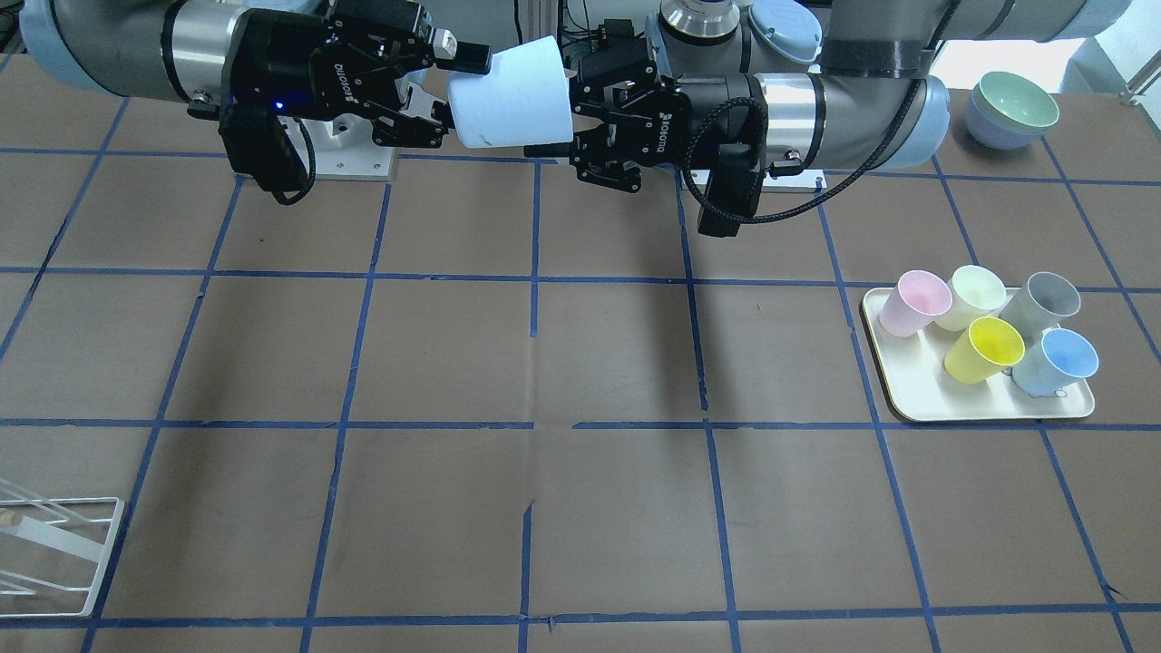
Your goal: Transfer IKEA cup to right arm and place on rack
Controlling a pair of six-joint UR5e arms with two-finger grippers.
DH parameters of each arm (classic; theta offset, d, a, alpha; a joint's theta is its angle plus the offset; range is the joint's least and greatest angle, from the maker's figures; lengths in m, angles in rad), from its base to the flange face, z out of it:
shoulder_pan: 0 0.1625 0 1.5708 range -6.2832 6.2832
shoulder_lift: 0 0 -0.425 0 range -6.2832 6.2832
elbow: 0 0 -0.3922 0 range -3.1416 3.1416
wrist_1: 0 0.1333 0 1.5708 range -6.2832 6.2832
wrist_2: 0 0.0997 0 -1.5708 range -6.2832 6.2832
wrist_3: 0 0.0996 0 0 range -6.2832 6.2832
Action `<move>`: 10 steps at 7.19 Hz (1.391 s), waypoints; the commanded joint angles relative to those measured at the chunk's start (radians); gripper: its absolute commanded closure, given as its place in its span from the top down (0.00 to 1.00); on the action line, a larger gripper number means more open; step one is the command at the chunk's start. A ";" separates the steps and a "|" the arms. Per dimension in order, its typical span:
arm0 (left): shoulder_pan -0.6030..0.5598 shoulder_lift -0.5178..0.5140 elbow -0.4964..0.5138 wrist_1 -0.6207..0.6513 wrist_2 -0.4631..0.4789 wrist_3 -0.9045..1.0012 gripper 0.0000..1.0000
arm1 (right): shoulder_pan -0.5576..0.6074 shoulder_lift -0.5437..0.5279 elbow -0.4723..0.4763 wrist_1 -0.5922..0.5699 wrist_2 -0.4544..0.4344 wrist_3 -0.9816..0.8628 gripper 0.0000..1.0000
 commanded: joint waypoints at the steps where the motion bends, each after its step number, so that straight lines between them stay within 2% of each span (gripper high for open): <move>1: 0.000 0.000 0.003 -0.001 0.002 -0.024 1.00 | -0.013 0.000 -0.019 0.000 -0.009 0.012 0.00; 4: 0.009 0.002 0.006 0.001 0.007 -0.026 1.00 | -0.140 0.000 -0.023 -0.007 -0.048 0.012 0.00; 5: 0.009 0.002 0.017 0.008 0.019 -0.024 1.00 | -0.208 0.000 -0.023 -0.013 -0.111 0.011 0.00; 6: 0.009 -0.003 0.047 0.016 0.112 -0.029 1.00 | -0.275 0.000 -0.033 -0.015 -0.207 0.011 0.00; 7: 0.009 -0.014 0.095 0.025 0.205 -0.072 1.00 | -0.336 0.000 -0.065 -0.048 -0.351 0.011 0.00; 8: 0.014 -0.026 0.150 0.051 0.302 -0.154 1.00 | -0.369 -0.003 -0.110 -0.149 -0.544 0.011 0.00; 10: 0.009 -0.023 0.190 0.263 0.495 -0.491 1.00 | -0.365 -0.008 -0.164 -0.310 -0.753 0.006 0.00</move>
